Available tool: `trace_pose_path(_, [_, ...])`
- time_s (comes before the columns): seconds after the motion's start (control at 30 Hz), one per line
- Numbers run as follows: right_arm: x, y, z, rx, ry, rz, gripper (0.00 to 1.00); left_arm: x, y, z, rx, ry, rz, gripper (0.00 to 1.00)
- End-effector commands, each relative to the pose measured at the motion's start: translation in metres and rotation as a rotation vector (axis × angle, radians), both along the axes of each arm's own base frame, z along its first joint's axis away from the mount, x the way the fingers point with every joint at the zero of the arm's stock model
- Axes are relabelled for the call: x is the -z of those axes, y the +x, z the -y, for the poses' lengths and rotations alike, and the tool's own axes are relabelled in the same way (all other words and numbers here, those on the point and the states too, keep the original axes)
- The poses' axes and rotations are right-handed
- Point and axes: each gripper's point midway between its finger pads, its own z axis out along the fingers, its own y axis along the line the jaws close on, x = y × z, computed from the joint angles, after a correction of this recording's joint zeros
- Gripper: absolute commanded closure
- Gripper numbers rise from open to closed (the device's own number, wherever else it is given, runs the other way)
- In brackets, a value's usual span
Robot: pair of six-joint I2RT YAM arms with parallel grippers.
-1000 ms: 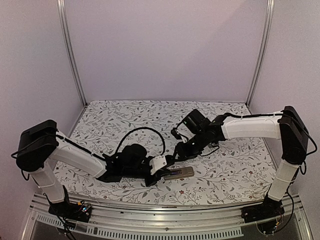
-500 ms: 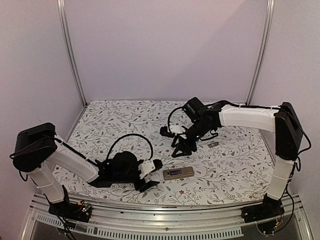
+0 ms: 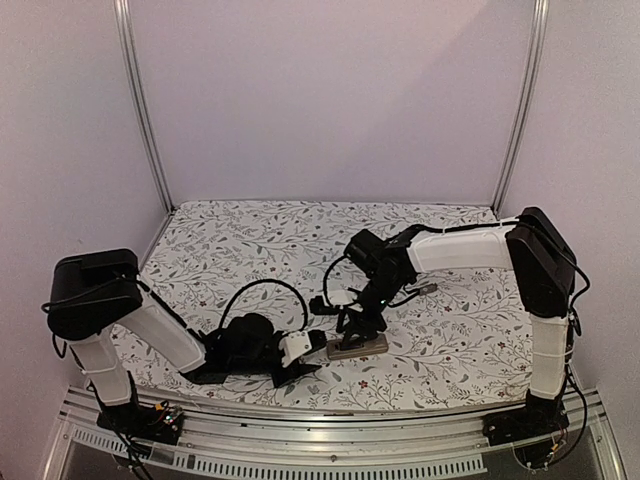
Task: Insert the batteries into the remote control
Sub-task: Adjust the battery in the battery compartment.
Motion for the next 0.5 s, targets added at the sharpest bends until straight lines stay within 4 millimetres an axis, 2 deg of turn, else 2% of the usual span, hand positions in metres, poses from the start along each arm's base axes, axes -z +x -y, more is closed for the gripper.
trace_pose_path(0.0, [0.0125, -0.0093, 0.0078, -0.026, -0.031, -0.05, 0.54, 0.0008, -0.0093, 0.0103, 0.067, -0.014, 0.042, 0.57])
trace_pose_path(0.13, [0.016, -0.0092, 0.009, -0.021, -0.04, -0.052, 0.54, 0.0028, -0.0077, 0.0148, 0.075, -0.003, 0.055, 0.61])
trace_pose_path(0.3, [0.0164, -0.0054, 0.0045, -0.004, -0.03, -0.049, 0.62, 0.0062, -0.0074, 0.0158, 0.076, 0.009, 0.059, 0.65])
trace_pose_path(0.47, [0.0131, -0.0084, 0.0081, -0.011, -0.032, -0.058, 0.58, 0.0075, -0.0085, 0.0169, 0.082, 0.014, 0.059, 0.65])
